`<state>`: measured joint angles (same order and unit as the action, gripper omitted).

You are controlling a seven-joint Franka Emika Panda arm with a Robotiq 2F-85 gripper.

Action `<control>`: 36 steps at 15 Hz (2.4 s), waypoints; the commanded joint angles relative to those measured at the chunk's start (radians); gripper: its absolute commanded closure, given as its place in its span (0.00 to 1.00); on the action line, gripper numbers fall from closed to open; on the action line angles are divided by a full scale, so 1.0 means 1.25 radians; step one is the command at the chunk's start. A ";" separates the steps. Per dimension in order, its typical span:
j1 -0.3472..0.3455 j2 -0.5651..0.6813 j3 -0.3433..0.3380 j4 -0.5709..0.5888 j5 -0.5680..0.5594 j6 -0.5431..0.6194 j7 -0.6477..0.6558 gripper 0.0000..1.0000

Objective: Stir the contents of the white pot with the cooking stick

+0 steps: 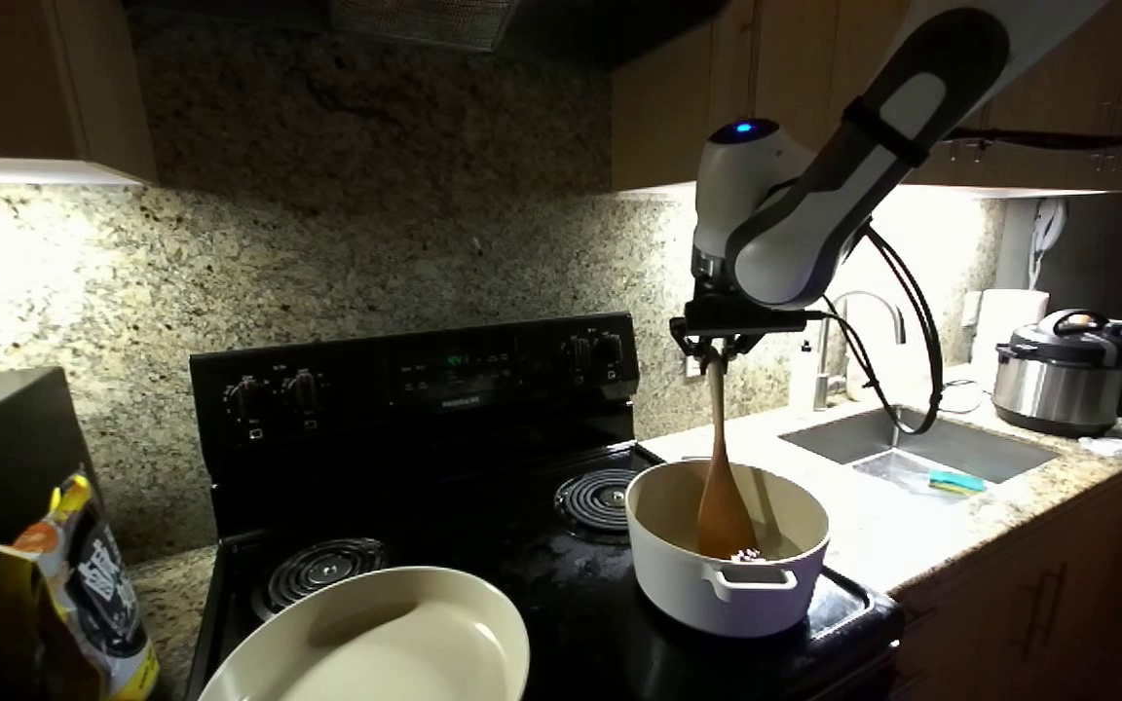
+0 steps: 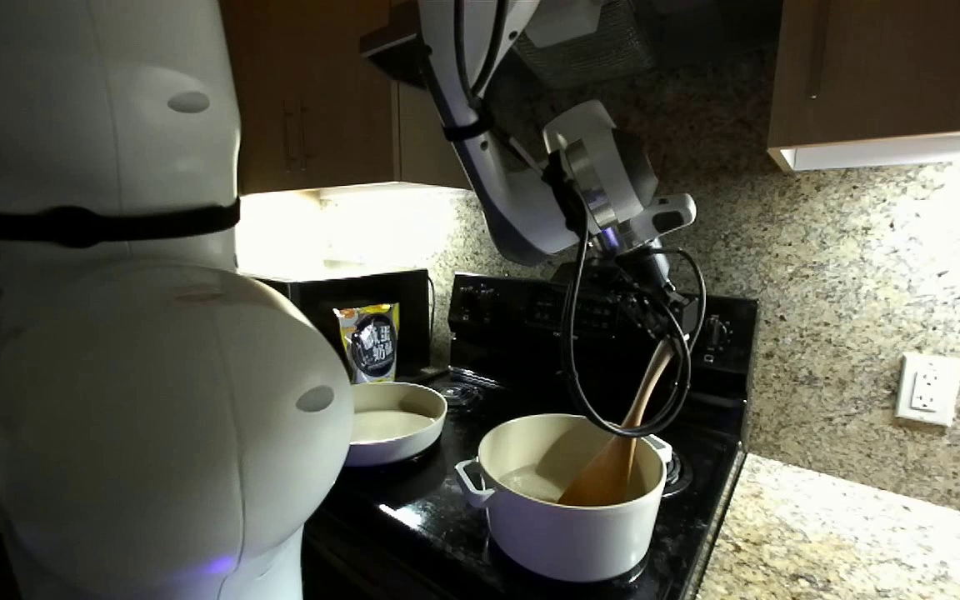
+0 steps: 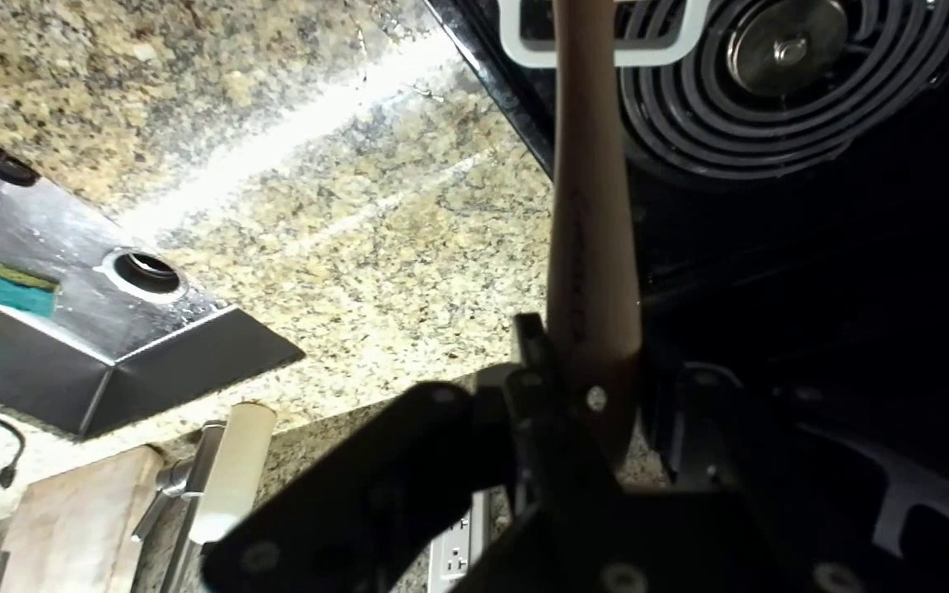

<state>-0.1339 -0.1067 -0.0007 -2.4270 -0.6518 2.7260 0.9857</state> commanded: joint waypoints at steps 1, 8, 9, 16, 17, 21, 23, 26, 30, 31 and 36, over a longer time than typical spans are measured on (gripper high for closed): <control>-0.015 -0.019 -0.014 -0.009 -0.001 0.001 0.019 0.93; 0.011 -0.002 -0.003 -0.029 0.001 -0.006 -0.001 0.93; 0.017 0.001 0.001 -0.030 0.008 -0.007 -0.007 0.93; 0.044 0.023 0.017 0.025 0.029 -0.022 0.004 0.93; 0.042 0.027 0.017 0.036 0.028 -0.025 0.008 0.93; 0.031 0.043 0.004 0.076 0.035 -0.039 0.011 0.93; 0.026 0.045 -0.007 0.079 0.037 -0.039 0.011 0.93; 0.022 0.042 -0.021 0.060 0.006 -0.034 0.024 0.93; 0.027 0.029 -0.020 0.027 -0.020 -0.027 0.025 0.93; 0.030 0.027 -0.018 0.021 -0.021 -0.026 0.023 0.93; 0.056 0.032 0.013 0.018 -0.047 -0.045 0.027 0.93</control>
<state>-0.0790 -0.0476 -0.0059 -2.3891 -0.6581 2.6953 0.9858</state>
